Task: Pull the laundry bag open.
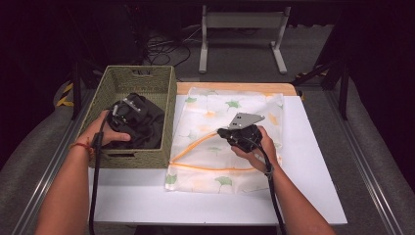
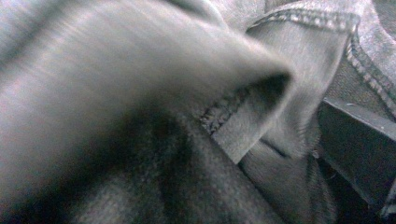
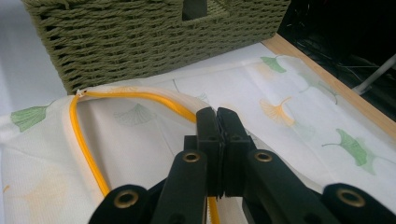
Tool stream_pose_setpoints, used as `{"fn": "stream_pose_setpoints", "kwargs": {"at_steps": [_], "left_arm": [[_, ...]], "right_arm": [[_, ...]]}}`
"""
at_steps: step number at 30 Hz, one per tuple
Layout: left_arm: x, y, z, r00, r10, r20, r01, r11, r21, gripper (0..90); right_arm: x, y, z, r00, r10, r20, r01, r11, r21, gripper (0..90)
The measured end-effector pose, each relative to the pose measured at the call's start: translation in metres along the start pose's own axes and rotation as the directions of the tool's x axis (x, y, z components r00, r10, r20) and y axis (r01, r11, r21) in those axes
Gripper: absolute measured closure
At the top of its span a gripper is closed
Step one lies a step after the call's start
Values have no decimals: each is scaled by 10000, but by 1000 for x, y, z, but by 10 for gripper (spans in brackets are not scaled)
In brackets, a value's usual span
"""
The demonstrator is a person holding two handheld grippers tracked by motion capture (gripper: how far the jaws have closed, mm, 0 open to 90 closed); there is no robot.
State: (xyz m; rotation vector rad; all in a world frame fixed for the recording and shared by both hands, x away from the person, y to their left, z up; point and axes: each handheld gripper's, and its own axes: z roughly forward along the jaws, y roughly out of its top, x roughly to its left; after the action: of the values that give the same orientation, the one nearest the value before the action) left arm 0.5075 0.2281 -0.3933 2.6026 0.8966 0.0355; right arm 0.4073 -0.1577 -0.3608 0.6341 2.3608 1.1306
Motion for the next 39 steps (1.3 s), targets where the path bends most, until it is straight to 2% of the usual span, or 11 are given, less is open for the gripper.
{"fn": "stream_pose_setpoints", "kwargs": {"at_steps": [3,9,17,23,26,30,31,34,35,37,39], "left_arm": [[-3,5,8,9994,258,214,-269,9983,527,0],[-5,8,17,9987,289,-411,-256,9966,781,0],[-8,12,24,9966,595,-567,-522,9909,1238,4],[-14,18,23,9829,1202,-1394,-925,9773,1906,241],[-16,16,17,9785,1329,-1577,-1064,9803,1664,432],[-16,15,14,9708,1552,-1829,-1277,9798,1536,553],[-19,15,12,9577,1662,-2350,-1346,9803,1447,571],[-20,13,10,9502,1682,-2623,-1384,9820,1284,598],[-20,13,8,9426,1679,-2887,-1394,9833,1168,598],[-19,10,1,9358,1309,-3273,-1229,9914,452,608],[-18,5,-9,9395,1020,-3271,-1159,9930,-230,613]], "right_arm": [[-2,-2,1,9998,148,-108,-148,9999,-2,890],[-2,-7,5,9996,230,-188,-228,9997,101,890],[0,-8,9,9992,233,-316,-227,9996,192,890],[3,-6,15,9990,152,-431,-137,9993,341,890],[3,-7,15,9988,201,-443,-187,9993,328,890],[2,-7,13,9992,230,-341,-220,9993,311,890],[2,-7,12,9992,224,-331,-214,9993,312,890],[1,-7,11,9994,210,-268,-201,9993,316,890],[1,-6,10,9995,212,-240,-204,9993,307,890],[1,-6,8,9995,257,-195,-252,9994,243,890],[0,-6,7,9995,254,-162,-251,9995,179,891]]}}
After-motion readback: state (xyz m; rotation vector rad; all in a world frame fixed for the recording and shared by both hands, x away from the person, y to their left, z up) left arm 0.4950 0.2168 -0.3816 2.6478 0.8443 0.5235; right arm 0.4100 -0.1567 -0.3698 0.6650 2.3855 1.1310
